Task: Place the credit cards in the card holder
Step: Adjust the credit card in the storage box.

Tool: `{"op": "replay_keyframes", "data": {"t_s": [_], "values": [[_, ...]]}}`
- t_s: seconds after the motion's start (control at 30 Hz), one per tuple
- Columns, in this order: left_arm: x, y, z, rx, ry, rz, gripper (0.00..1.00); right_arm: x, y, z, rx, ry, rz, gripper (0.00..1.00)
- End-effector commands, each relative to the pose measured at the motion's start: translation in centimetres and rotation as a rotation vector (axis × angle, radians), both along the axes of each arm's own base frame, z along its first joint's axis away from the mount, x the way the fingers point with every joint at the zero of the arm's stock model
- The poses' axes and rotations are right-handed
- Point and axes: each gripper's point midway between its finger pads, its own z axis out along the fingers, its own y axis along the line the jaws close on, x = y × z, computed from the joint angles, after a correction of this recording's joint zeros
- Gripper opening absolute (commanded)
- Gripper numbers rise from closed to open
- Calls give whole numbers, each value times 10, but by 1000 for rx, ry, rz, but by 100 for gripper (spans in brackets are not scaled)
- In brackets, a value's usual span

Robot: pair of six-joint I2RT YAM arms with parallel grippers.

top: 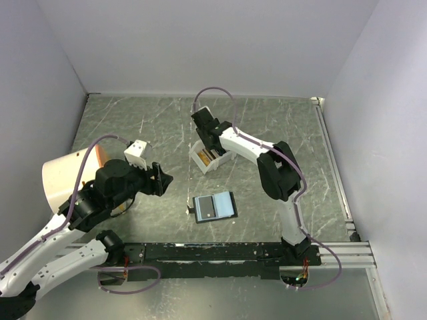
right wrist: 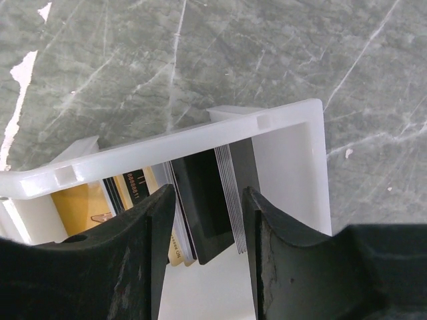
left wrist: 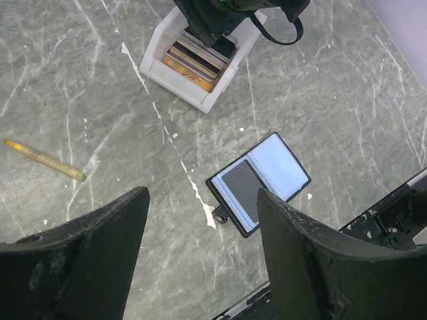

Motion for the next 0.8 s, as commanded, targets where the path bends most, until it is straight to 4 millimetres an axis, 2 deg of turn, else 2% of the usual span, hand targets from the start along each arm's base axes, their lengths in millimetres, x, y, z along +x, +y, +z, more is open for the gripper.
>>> {"op": "replay_keyframes", "data": {"t_s": [0.0, 0.23, 0.53, 0.77], "values": [[-1, 4, 5, 4, -21, 6, 77, 6, -9, 1, -59, -26, -19, 43], [-1, 4, 4, 5, -18, 12, 77, 7, -19, -6, -119, -39, -29, 34], [0, 5, 4, 4, -19, 17, 77, 8, -20, -17, -143, -27, -28, 37], [0, 5, 4, 6, -18, 15, 77, 16, -34, -7, -221, -89, -72, 33]]}}
